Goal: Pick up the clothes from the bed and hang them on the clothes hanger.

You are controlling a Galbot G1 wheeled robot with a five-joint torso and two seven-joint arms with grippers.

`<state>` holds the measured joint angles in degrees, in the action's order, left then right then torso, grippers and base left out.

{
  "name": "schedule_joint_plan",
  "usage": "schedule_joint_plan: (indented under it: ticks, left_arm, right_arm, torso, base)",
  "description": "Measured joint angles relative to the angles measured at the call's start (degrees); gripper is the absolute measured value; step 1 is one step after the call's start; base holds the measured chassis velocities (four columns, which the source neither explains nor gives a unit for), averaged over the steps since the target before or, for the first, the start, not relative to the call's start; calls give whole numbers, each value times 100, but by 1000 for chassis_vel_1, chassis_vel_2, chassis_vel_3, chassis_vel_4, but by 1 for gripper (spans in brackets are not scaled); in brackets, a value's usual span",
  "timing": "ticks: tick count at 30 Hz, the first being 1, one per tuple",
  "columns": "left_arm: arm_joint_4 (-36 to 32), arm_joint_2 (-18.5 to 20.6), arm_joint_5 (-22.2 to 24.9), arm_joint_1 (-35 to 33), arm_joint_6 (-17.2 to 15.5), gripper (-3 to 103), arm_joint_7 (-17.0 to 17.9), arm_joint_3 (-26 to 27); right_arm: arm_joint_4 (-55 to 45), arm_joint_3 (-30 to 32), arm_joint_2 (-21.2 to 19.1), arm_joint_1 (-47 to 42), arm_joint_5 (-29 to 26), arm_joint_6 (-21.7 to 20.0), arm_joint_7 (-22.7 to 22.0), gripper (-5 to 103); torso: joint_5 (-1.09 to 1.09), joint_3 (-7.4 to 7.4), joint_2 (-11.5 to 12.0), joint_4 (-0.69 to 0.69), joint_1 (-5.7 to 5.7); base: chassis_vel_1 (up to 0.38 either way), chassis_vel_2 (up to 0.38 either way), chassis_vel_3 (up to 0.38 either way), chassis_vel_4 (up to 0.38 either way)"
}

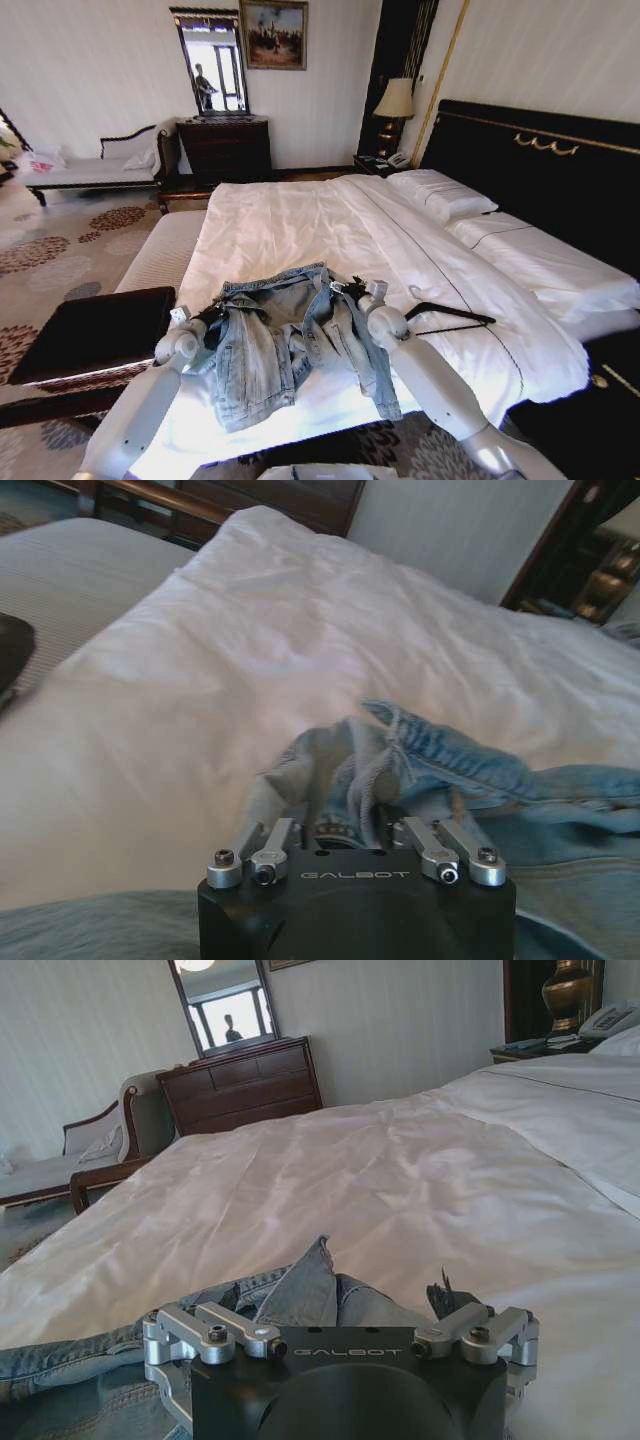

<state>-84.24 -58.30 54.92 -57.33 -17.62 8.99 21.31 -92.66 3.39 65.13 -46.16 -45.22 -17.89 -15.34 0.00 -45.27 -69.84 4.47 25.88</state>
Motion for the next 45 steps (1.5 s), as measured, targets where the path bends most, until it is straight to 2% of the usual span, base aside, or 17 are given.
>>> schedule_joint_plan:
  ticks: [1, 4, 8, 12, 17, 19, 23, 25, 27, 28, 30, 32, 35, 36, 38, 39, 45]
  left_arm:
    - [29, -4, -58, 0, 0, 41, 16, 18]
    - [-56, 30, -207, -83, 25, 57, 22, 120]
    - [-270, 80, -341, -219, 53, 68, 2, 209]
    - [-792, 163, -487, -601, 86, 86, -47, 404]
    - [-1578, 207, -564, -1264, 107, 98, -114, 779]
    - [-2124, 157, -634, -1817, 173, 100, -151, 1137]
    - [-2574, 24, -711, -2428, 249, 100, -234, 1629]
    - [-2911, -156, -1130, -2967, 474, 100, -454, 2112]
    - [-2964, -220, -1298, -3086, 563, 100, -498, 2210]
    - [-3061, -389, -1691, -3338, 794, 100, -575, 2422]
    - [-3172, -631, -2077, -3687, 1119, 100, -672, 2685]
    - [-3215, -731, -2177, -3838, 1233, 100, -727, 2760]
    - [-3263, -1199, -2743, -4477, 1989, 100, -1067, 2979]
    - [-3263, -1199, -2743, -4477, 1989, 100, -1067, 2979]
    - [-3094, -1564, -3321, -4696, 2736, 100, -1253, 3101]
    - [-3041, -1705, -3448, -4811, 2957, 100, -1304, 3114]
    - [-3053, -1969, -3294, -5089, 3265, 100, -1404, 3039]
  right_arm:
    - [-25, 6, -4, -22, 0, -4, -1, 100]
    - [-111, 30, -68, -100, 0, -18, -3, 100]
    - [-150, 57, -143, -158, -1, -18, -2, 100]
    - [-220, 101, -222, -218, -13, -19, 4, 100]
    - [-373, 148, -323, -317, -35, -19, 10, 100]
    - [-521, 242, -417, -459, -41, -17, 19, 100]
    - [-664, 394, -543, -652, -42, -12, 32, 100]
    - [-813, 613, -617, -868, -3, 9, 45, 100]
    - [-853, 679, -629, -937, 32, 21, 56, 100]
    - [-948, 828, -652, -1100, 172, 61, 99, 100]
    - [-1097, 1081, -688, -1426, 536, 189, 234, 100]
    - [-1156, 1184, -692, -1595, 703, 246, 297, 100]
    - [-1400, 1616, -409, -2604, 1622, 546, 508, 100]
    - [-1400, 1616, -409, -2604, 1622, 546, 508, 100]
    - [-1427, 1715, -35, -3090, 2191, 723, 614, 100]
    - [-1440, 1747, 144, -3258, 2358, 773, 647, 100]
    - [-1535, 1859, 348, -3487, 2781, 955, 708, 100]
  torso:
    - [0, 0, 0, 0, 0]
    - [0, 0, 0, 0, 1]
    - [0, 0, 0, -1, 0]
    - [0, 0, 0, 0, 0]
    - [0, 0, 0, -1, 1]
    - [1, 0, 0, 0, 0]
    - [0, 0, 0, -2, 0]
    - [2, 1, 0, -1, 0]
    - [2, 1, 0, -1, 0]
    - [1, 1, 0, -2, 0]
    - [1, 1, 0, 0, 0]
    - [0, 1, 0, -1, 0]
    - [2, 1, 0, 3, 0]
    - [2, 1, 0, 3, 0]
    - [2, 1, -1, 1, -2]
    - [1, 1, 0, 0, -2]
    - [-1, 1, 0, -1, -1]
  base:
    - [0, 0, 0, 0]
    - [0, 0, 0, 0]
    - [0, 0, 0, 0]
    - [0, 0, 0, 0]
    - [0, 0, 0, 0]
    - [0, 0, 0, 0]
    - [0, 0, 0, 0]
    - [0, 0, 0, 0]
    - [0, 0, 0, 0]
    - [0, 0, 0, 0]
    - [0, 0, 0, 0]
    - [0, 0, 0, 0]
    - [0, 0, 0, 0]
    - [0, 0, 0, 0]
    - [0, 0, 0, 0]
    - [0, 0, 0, 0]
    - [0, 0, 0, 0]
